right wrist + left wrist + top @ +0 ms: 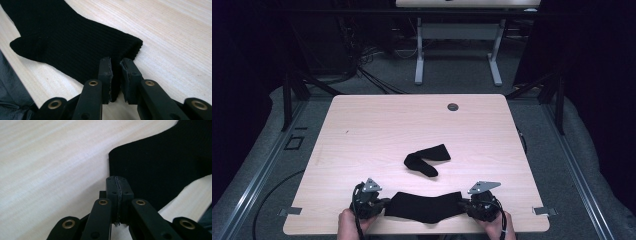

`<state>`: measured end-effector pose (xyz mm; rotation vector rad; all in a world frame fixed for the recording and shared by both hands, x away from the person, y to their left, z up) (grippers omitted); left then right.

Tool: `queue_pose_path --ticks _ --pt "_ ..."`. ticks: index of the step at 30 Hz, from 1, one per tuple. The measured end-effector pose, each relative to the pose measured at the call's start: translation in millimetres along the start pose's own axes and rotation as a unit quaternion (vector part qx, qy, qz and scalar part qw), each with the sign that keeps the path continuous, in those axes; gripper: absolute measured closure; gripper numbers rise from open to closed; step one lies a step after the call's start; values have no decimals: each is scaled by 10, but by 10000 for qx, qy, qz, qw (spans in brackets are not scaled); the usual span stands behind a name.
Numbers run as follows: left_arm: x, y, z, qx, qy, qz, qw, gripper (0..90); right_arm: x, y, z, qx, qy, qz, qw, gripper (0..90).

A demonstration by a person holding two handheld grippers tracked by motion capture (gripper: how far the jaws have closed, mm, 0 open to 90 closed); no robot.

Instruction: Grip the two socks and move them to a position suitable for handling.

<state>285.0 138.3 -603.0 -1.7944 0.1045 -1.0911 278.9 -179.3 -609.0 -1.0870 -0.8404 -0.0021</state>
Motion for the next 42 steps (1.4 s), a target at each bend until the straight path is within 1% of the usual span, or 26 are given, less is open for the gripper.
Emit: queue_pose_path --ticks 5,6,7,8,9,10,11,12,13,14,15,16,17,18,19,20,21,23,24,27,28,33,34,39,40,42 --pt "-24 -36 -20 -83 -35 -65 9999 886 -18 -10 15 68 8 -8 10000 774" --pt "-24 -40 -13 -57 -103 -89 9999 772 -11 -5 13 108 71 -33 9999 701" --pt "-23 -51 3 -36 -95 -107 9999 772 -11 -5 13 108 71 -33 9999 701" --pt "-16 -64 18 -1 -151 -172 9997 704 -5 -10 12 120 88 -19 9999 649" --pt "-7 -90 37 36 -197 -239 9995 604 1 -24 11 196 42 -73 9998 567" --pt "7 -122 55 75 -260 -299 9992 528 15 -44 9 317 70 -214 9992 522" --pt "26 -156 80 140 -285 -377 9988 457 32 -75 -1 382 87 -324 9987 505" --pt "80 -224 130 231 -326 -514 9979 371 68 -142 -40 329 87 -419 9985 457" --pt "115 -248 153 271 -306 -544 9977 349 91 -164 -59 342 101 -485 9982 446" --pt "115 -248 153 271 -306 -544 9977 325 91 -164 -59 342 101 -485 9982 446" --pt "153 -267 172 301 -307 -555 9975 325 108 -181 -79 311 132 -513 9981 426" --pt "242 -286 208 343 -250 -584 9974 291 147 -227 -143 299 174 -545 9979 367" --pt "242 -286 208 343 -250 -584 9974 281 147 -227 -143 299 174 -545 9979 367" --pt "288 -292 230 377 -166 -591 9974 281 158 -243 -170 255 168 -563 9979 350" --pt "336 -288 238 382 -163 -610 9973 263 175 -264 -204 241 189 -608 9977 315" --pt "383 -283 245 393 -140 -618 9972 250 189 -277 -233 243 269 -660 9972 274" --pt "429 -275 254 380 -103 -619 9973 242 201 -286 -265 209 314 -642 9972 253" --pt "529 -237 282 378 -69 -659 9971 220 230 -298 -317 147 357 -703 9968 205" --pt "561 -223 294 385 -57 -662 9970 206 265 -294 -360 38 326 -667 9972 174" --pt "682 -169 347 379 -44 -668 9970 195 312 -286 -382 6 324 -752 9966 160" --pt "715 -143 368 373 -38 -643 9972 193 334 -282 -397 -11 306 -730 9969 158" --pt "829 -28 456 278 -152 -598 9977 175 453 -229 -459 -35 350 -750 9966 161" --pt "860 9 477 269 -183 -608 9976 174 498 -211 -477 -46 305 -688 9972 165" --pt "906 96 513 244 -255 -532 9980 175 601 -130 -499 -27 286 -685 9972 170" --pt "931 141 516 258 -238 -497 9981 176 615 -121 -502 -39 300 -652 9974 171" --pt "943 160 512 252 -228 -458 9984 178 645 -99 -510 -30 297 -655 9974 174"
Point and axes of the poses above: each handheld gripper's, and its own axes: y roughly forward along the jaws, x roughly out of its top, z roughly to its left, the point moved 5 cm from there along y, roughly forward along the jaws, and after that the axes turned 6 degrees about y, right-handed, at the moved point
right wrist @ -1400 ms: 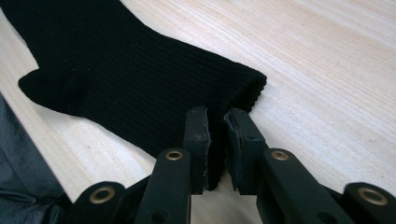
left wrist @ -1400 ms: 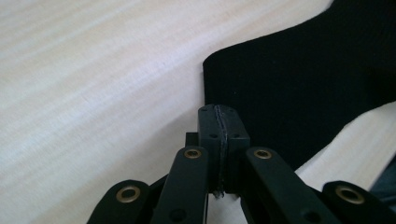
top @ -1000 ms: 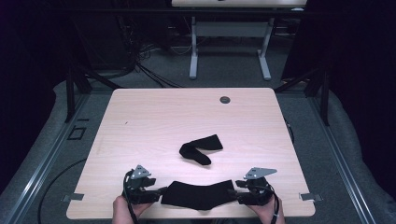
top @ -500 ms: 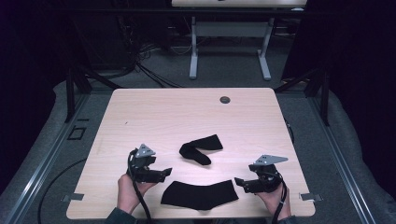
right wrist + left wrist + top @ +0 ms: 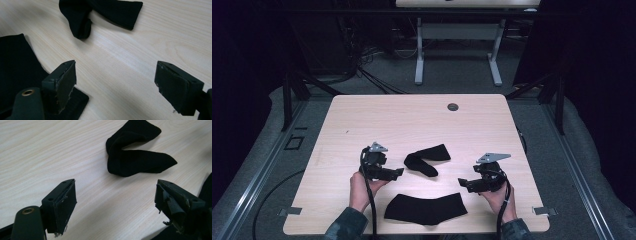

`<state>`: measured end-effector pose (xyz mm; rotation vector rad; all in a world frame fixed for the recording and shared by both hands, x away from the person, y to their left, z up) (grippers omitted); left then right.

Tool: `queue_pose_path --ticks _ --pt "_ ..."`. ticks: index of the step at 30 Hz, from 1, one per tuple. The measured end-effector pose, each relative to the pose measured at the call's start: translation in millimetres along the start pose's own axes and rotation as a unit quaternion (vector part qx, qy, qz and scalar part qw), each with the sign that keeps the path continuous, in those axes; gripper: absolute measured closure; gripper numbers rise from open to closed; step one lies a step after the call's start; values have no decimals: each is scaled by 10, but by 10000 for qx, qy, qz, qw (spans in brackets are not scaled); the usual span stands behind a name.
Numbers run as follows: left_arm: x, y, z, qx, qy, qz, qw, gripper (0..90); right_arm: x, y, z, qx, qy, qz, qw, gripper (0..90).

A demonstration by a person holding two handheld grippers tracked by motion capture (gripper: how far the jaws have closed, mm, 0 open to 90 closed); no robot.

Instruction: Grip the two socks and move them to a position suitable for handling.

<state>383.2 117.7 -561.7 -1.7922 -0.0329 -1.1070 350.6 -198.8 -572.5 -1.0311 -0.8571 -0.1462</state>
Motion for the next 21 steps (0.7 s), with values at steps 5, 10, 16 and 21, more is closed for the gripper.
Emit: queue_pose_path --ticks 5,10,16,21 --pt "68 142 9 -30 -48 42 10000 190 38 31 -27 21 52 17 10000 179" --pt "278 326 -6 12 22 85 10000 233 51 75 -43 62 86 71 9999 188" --pt "387 589 -30 210 346 389 9984 357 51 86 -41 62 125 75 9999 200" --pt "355 752 -33 144 465 657 9967 583 43 94 -37 65 152 51 9999 209"
Point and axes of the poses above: each handheld gripper's, and its own axes: y roughly forward along the jaws, x roughly out of its top, z roughly to its left, the point moved 5 cm from there along y, roughly forward along the jaws, and after that the axes turned 6 degrees about y, right-handed, at the moved point
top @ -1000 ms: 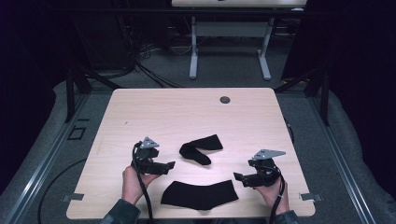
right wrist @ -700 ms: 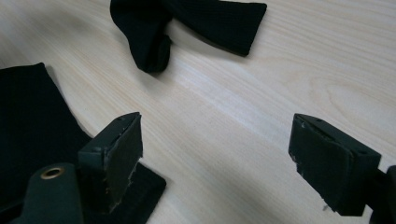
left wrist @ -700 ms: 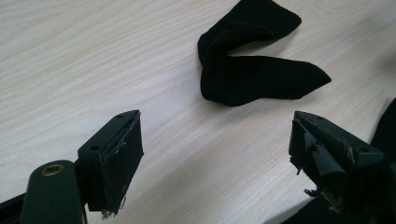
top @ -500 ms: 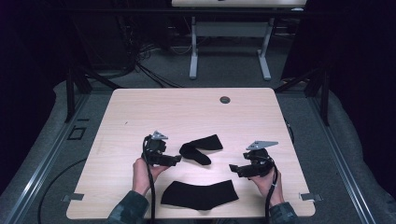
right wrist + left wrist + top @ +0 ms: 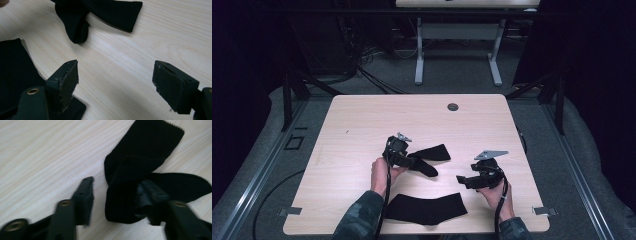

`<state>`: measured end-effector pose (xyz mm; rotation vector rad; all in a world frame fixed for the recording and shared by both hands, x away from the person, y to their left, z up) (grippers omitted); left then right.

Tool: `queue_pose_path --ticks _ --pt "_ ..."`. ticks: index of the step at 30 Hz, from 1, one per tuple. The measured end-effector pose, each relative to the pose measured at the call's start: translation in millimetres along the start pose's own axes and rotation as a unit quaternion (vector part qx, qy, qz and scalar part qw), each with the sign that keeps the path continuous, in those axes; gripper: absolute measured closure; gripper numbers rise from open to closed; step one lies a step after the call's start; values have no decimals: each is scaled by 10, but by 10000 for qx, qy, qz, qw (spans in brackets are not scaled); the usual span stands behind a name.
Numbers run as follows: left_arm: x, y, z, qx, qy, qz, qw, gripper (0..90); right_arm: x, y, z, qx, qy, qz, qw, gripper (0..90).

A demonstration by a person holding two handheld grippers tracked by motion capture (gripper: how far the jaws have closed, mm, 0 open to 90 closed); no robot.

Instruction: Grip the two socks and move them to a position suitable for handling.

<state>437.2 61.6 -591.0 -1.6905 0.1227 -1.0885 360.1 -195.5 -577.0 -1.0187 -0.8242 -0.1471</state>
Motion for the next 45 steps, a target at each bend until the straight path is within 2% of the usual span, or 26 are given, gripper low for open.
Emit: queue_pose_path --ticks 1,2,4,7,10,16,23,27,29,30,31,32,35,38,42,45 --pt "-22 64 -14 -56 29 76 10000 702 -9 0 4 12 29 35 10000 213" --pt "-22 64 -14 -56 29 76 10000 741 -9 0 4 12 29 35 10000 213" --pt "-47 104 -42 -71 72 85 9999 772 -19 1 7 10 -1 41 10000 216" --pt "-67 115 -94 -37 261 85 9996 835 -31 -10 -4 -4 14 44 10000 220" --pt "-77 108 -156 -136 405 106 9990 844 -34 -15 -15 12 28 50 10000 220" --pt "-128 70 -326 -273 548 147 9980 843 -41 -3 -10 -30 37 102 9999 225" --pt "-194 29 -366 -378 593 126 9974 820 -32 19 7 -23 9 159 9999 236" --pt "-238 -4 -363 -626 749 141 9951 810 -25 30 10 -32 17 186 9998 247" --pt "-244 -14 -352 -736 834 165 9937 759 -5 45 14 -43 11 187 9998 255" --pt "-245 -20 -335 -702 820 193 9940 704 11 58 15 -46 -4 206 9998 260" --pt "-241 -34 -312 -648 733 193 9950 619 34 74 19 -54 -12 216 9998 269" --pt "-234 -67 -289 -671 612 99 9958 558 62 88 22 -65 -43 240 9997 276" --pt "-229 -160 -252 -532 372 -67 9979 396 165 132 32 -109 -132 253 9995 311" --pt "-252 -244 -250 -536 161 -104 9984 328 268 183 10 -165 -145 237 9995 347" --pt "-304 -245 -292 -553 56 74 9984 313 394 287 -56 -212 -31 180 9996 395" --pt "-344 -201 -325 -577 13 196 9981 304 431 395 -75 -192 51 259 9995 427"
Point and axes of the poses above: each handheld gripper's, and its own axes: y roughly forward along the jaws, x roughly out of its top, z roughly to its left, the point moved 5 cm from there along y, roughly forward along the jaws, and after that the axes turned 6 degrees about y, right-handed, at the moved point
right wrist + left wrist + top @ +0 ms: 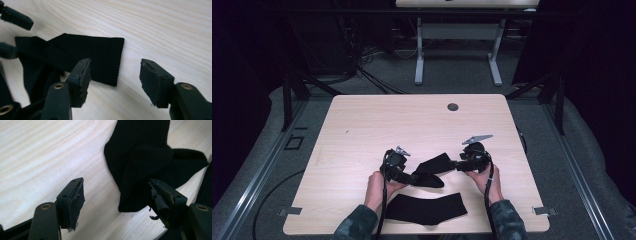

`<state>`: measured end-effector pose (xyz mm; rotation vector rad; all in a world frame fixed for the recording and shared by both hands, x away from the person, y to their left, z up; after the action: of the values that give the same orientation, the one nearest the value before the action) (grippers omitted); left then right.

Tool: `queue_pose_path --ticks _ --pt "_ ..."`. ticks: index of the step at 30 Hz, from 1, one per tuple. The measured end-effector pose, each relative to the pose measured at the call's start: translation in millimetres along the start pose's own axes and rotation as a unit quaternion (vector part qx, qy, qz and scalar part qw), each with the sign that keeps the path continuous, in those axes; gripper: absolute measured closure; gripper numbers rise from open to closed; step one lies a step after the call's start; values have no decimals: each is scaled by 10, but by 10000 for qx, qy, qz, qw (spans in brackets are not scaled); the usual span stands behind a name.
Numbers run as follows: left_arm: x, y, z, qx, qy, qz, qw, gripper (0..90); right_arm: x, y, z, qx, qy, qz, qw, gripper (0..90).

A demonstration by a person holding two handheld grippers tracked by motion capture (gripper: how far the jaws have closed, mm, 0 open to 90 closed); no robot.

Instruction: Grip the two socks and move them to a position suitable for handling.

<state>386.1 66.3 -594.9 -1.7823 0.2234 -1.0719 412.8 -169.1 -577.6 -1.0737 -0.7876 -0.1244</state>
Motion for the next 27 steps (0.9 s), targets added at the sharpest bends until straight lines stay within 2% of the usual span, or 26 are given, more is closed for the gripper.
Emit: queue_pose_path --ticks 2,7,8,10,11,15,17,18,19,20,27 --pt "-18 20 -14 22 -20 27 10000 300 11 118 -8 -17 -38 143 9999 462" --pt "-38 81 -36 15 24 78 10000 327 -2 234 -11 -82 -74 321 9994 531" --pt "-31 92 -44 50 105 78 9999 362 -16 285 -11 -126 -99 387 9991 563" --pt "-27 92 -45 73 135 94 9998 413 -27 302 -11 -136 -120 432 9989 577" --pt "-21 96 -52 61 165 91 9998 413 -37 317 -8 -136 -152 481 9986 595" --pt "-14 98 -64 130 284 129 9994 499 -56 339 19 -166 -222 478 9985 683" --pt "-14 99 -73 141 354 117 9992 571 -72 332 29 -192 -267 479 9983 742" --pt "-14 99 -73 141 354 117 9992 599 -72 332 29 -192 -267 479 9983 742" --pt "-13 102 -77 169 372 101 9991 599 -76 333 29 -180 -269 458 9984 762" --pt "-8 106 -86 131 408 99 9990 653 -84 334 32 -119 -239 448 9986 805" --pt "-3 117 -110 5 478 84 9988 804 -88 329 56 -140 -304 515 9981 839"
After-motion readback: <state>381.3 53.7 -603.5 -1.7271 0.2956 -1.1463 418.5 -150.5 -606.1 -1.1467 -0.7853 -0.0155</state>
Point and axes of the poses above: each handheld gripper's, and its own axes: y roughly forward along the jaws, x roughly out of its top, z roughly to its left, the point moved 5 cm from there along y, roughly forward along the jaws, and after that the axes turned 6 degrees about y, right-handed, at the moved point
